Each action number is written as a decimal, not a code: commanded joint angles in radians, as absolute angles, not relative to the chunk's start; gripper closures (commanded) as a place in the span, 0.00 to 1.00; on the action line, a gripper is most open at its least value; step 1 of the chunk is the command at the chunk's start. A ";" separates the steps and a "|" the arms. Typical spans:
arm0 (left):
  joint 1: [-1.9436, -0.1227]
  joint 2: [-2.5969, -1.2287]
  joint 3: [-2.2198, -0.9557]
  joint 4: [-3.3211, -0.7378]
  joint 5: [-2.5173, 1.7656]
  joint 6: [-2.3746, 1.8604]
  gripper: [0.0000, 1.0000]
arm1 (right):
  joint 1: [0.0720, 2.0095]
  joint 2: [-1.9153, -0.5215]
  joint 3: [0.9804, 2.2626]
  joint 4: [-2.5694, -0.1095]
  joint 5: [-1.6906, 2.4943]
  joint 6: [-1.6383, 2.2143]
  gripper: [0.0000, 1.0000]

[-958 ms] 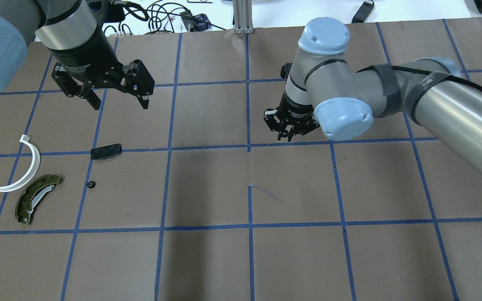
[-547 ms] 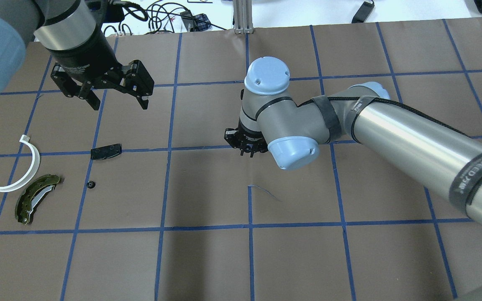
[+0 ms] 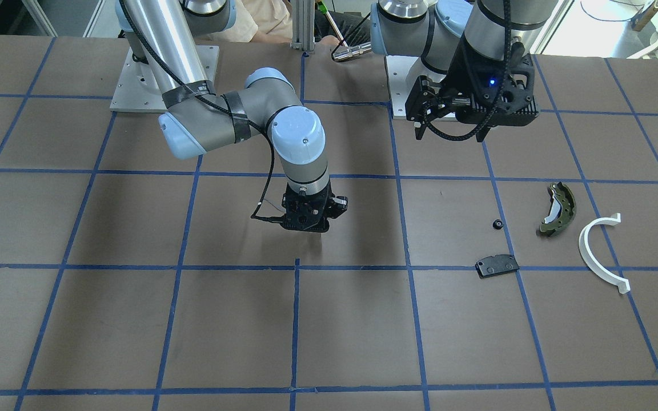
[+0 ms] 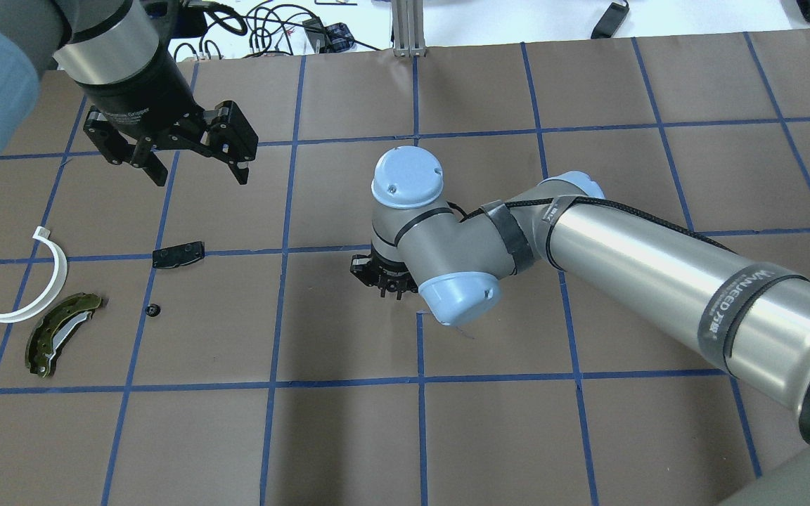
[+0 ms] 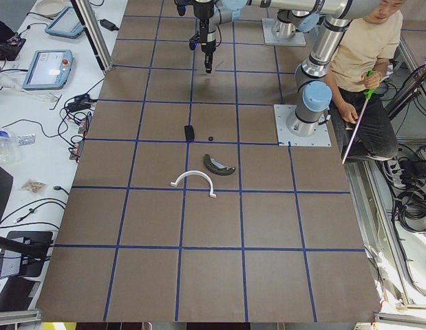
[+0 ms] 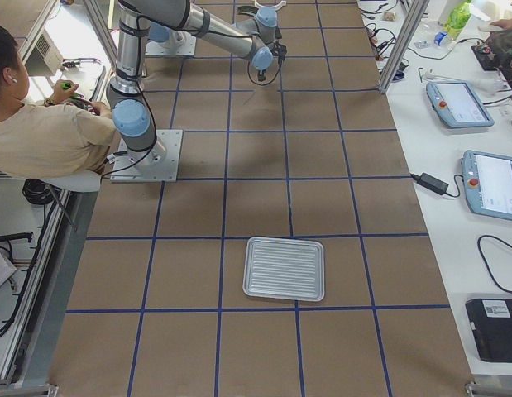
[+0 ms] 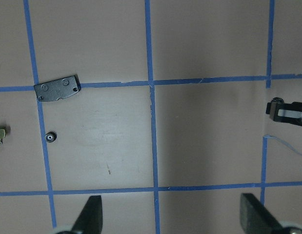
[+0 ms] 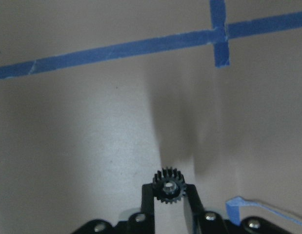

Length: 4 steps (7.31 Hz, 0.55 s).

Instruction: Place bearing gear from tray to pile

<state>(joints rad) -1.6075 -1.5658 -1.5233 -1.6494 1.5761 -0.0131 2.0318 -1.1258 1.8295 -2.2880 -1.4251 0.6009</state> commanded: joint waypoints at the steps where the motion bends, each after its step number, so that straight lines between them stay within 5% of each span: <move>1: -1.597 -1.580 -1.523 -1.654 1.580 -0.011 0.00 | 2.039 -1.131 1.845 -2.293 -1.425 0.604 0.35; 2: -1.600 -1.604 -1.525 -1.655 1.582 -0.012 0.00 | 2.036 -1.131 1.839 -2.295 -1.428 0.586 0.06; 4: -1.605 -1.635 -1.587 -1.638 1.575 -0.024 0.00 | 2.004 -1.158 1.794 -2.274 -1.447 0.510 0.00</move>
<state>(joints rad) -1.6017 -1.6157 -1.5474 -1.6496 1.5784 -0.0164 2.0227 -1.1406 1.8215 -2.2884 -1.4385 0.5593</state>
